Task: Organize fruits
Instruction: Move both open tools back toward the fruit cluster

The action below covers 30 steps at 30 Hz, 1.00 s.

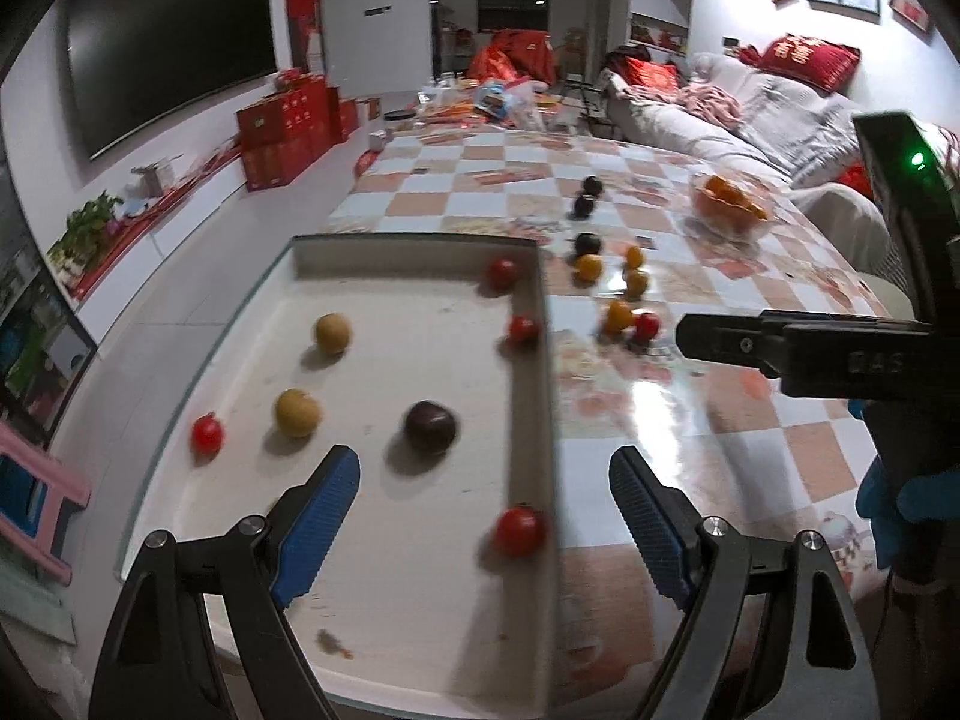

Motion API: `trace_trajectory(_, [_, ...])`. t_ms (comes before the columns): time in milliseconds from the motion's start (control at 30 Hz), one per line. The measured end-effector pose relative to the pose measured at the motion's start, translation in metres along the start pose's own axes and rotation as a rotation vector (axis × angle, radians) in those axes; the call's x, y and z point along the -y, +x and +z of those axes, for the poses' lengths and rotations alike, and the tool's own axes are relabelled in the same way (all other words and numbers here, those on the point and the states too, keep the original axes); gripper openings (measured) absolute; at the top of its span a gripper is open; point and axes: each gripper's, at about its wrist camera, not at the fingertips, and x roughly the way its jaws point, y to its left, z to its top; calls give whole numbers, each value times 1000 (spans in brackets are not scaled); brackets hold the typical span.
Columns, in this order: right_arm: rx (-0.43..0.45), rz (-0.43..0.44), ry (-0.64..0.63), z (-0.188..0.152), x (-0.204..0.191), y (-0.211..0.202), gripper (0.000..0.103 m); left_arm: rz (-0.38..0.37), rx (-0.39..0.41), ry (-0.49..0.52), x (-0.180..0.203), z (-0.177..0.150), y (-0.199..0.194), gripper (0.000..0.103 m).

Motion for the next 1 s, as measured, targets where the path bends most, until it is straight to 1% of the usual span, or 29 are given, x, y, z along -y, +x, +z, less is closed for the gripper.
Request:
trace_trajectory(200, [-1, -79, 62, -7, 49, -9, 103, -52, -1, 53, 38, 7, 0, 86])
trace_trajectory(300, [1, -98, 78, -7, 64, -9, 103, -78, -6, 76, 60, 10, 4, 86])
trace_trajectory(433, [5, -129, 35, -4, 69, -5, 103, -85, 2, 88, 85, 14, 8, 86])
trace_trajectory(533, [11, -141, -39, 3, 67, 1, 103, -89, -3, 79, 99, 18, 17, 86])
trace_trajectory(667, [21, -153, -103, 14, 66, 11, 100, -76, -18, 56, 108, 26, 34, 86])
trace_trajectory(733, [18, -143, -112, 20, 69, 17, 94, -64, -23, 42, 111, 30, 43, 86])
trace_trajectory(767, [17, -145, -114, 22, 69, 20, 89, -56, -26, 36, 112, 32, 48, 86])
trace_trajectory(800, [16, -153, -117, 26, 72, 24, 88, -43, -29, 28, 113, 35, 54, 86])
trace_trajectory(867, [16, -154, -119, 32, 78, 31, 88, -32, -43, 15, 114, 38, 64, 86])
trace_trajectory(1000, [0, -126, -138, 40, 85, 46, 88, 11, -63, -11, 115, 46, 87, 86])
